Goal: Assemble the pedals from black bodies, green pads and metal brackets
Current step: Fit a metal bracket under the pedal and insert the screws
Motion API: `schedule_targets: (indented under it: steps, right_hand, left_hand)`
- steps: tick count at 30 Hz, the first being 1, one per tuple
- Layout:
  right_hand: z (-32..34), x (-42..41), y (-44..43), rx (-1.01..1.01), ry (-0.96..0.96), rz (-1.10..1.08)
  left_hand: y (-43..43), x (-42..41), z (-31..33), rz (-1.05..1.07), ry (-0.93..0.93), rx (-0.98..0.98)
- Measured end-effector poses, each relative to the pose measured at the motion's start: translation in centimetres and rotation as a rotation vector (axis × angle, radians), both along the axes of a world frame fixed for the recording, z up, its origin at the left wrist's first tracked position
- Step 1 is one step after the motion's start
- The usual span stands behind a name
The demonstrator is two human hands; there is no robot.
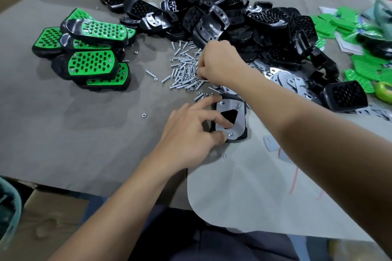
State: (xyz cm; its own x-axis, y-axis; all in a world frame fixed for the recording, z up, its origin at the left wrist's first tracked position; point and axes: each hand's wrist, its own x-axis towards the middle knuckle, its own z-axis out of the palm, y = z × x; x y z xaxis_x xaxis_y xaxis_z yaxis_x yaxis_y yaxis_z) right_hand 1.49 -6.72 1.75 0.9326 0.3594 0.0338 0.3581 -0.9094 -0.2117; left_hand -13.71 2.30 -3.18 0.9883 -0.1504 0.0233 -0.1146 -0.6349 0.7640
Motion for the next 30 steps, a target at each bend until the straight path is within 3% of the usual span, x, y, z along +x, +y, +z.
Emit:
schedule_targets:
  steps: [5, 13, 20, 26, 30]
  right_hand:
    - [0.5, 0.0, 0.8, -0.111, -0.03, 0.137]
    - [0.4, -0.8, 0.6, -0.037, -0.017, 0.112]
    - [3.4, -6.2, -4.7, 0.472, -0.021, -0.06]
    - [1.9, -13.6, -9.7, 0.52, 0.17, -0.132]
    - [0.0, -15.1, -9.6, 0.541, 0.174, -0.182]
  left_hand:
    - [0.2, -0.1, 0.1, -0.003, -0.005, 0.001]
    - [0.0, -0.2, 0.5, -0.003, 0.001, 0.006]
    - [0.3, -0.2, 0.6, -0.015, -0.007, 0.007]
    - [0.2, -0.2, 0.9, -0.022, -0.017, 0.037]
    - [0.1, -0.4, 1.1, -0.024, -0.035, 0.021]
